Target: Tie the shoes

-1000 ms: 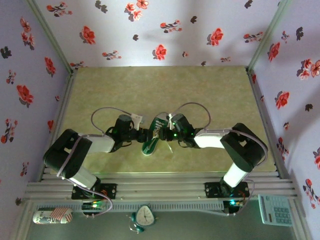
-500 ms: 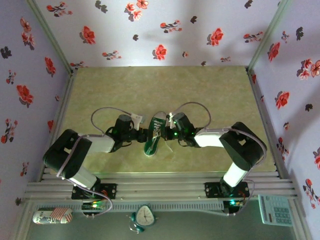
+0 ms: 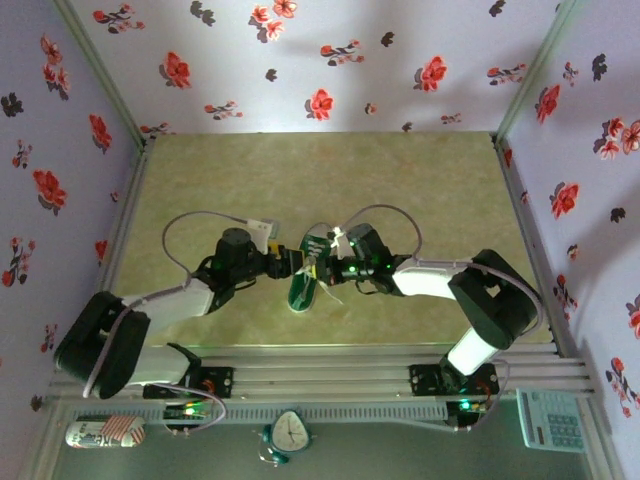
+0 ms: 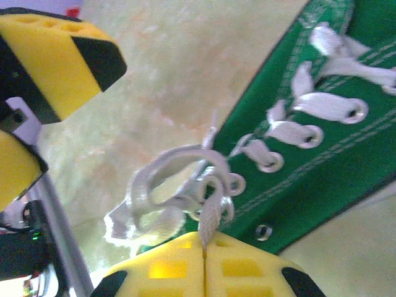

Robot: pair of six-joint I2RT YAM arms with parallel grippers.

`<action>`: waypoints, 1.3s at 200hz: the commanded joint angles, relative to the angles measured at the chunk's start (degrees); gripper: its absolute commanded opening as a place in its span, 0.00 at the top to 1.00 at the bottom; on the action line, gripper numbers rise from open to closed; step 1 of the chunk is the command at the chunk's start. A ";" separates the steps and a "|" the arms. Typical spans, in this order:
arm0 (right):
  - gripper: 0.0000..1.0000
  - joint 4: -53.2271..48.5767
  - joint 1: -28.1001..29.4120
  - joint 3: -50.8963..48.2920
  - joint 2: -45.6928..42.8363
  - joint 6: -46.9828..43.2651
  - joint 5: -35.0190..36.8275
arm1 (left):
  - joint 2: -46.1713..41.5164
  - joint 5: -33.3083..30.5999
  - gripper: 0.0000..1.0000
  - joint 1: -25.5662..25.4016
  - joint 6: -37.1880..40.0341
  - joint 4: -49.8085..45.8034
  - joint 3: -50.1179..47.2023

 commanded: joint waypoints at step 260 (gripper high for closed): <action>0.94 16.47 0.05 -3.30 1.25 5.96 -5.35 | 10.17 -1.52 0.31 -2.34 -3.38 0.78 3.98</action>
